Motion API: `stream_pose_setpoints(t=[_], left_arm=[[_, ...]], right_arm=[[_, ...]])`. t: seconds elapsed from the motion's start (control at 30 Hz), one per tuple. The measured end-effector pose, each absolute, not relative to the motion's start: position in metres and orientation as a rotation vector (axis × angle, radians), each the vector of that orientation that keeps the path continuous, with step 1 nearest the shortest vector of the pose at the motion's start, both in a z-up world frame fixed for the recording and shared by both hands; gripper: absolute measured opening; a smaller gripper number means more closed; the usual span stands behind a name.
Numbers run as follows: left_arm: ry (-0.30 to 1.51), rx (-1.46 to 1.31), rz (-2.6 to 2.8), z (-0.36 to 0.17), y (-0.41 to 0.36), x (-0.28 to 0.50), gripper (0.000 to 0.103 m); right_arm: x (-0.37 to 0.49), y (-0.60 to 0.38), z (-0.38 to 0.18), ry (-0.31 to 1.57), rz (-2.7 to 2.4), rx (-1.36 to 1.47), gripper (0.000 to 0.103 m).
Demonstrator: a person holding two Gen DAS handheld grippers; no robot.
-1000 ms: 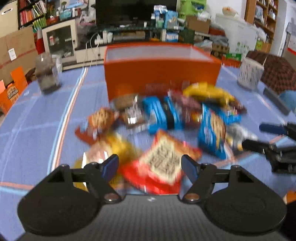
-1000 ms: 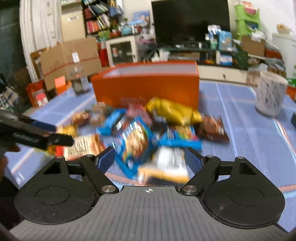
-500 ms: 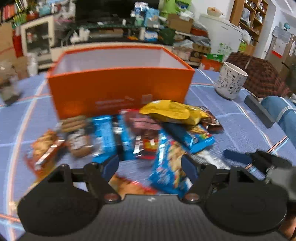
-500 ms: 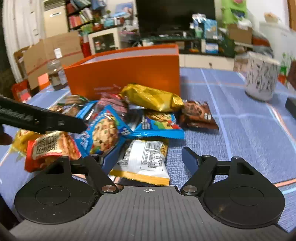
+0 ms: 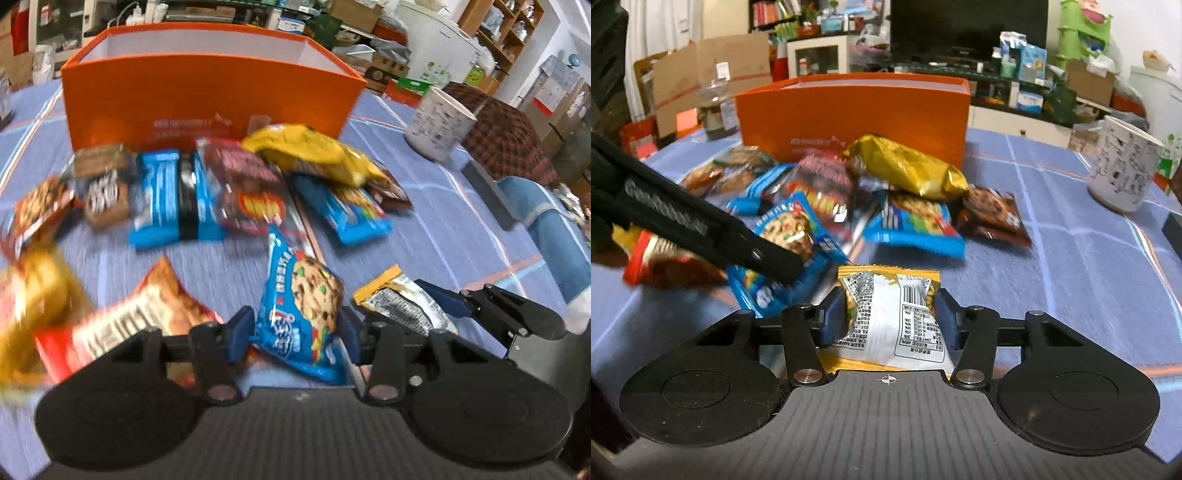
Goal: Organize snacks
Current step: 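Grasp a blue cookie pack with the left tool while the right tool grasps a white-and-yellow packet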
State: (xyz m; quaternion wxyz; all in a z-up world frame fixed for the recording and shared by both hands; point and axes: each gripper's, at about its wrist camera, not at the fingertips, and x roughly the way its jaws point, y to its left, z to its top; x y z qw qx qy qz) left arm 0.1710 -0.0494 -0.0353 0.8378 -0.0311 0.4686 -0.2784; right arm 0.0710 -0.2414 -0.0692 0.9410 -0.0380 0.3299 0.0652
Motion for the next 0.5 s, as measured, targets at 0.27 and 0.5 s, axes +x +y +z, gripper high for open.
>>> stream_pose_setpoints(t=[0.27, 0.5], left_arm=[[0.907, 0.062, -0.564, -0.029, -0.068, 0.14, 0.071], [0.922, 0.093, -0.546, -0.046, -0.075, 0.145, 0.06]], right_arm=[[0.038, -0.257, -0.063, 0.662, 0.142, -0.049, 0.055], [0.046, -0.247, -0.068, 0.671, 0.153, -0.071, 0.046]])
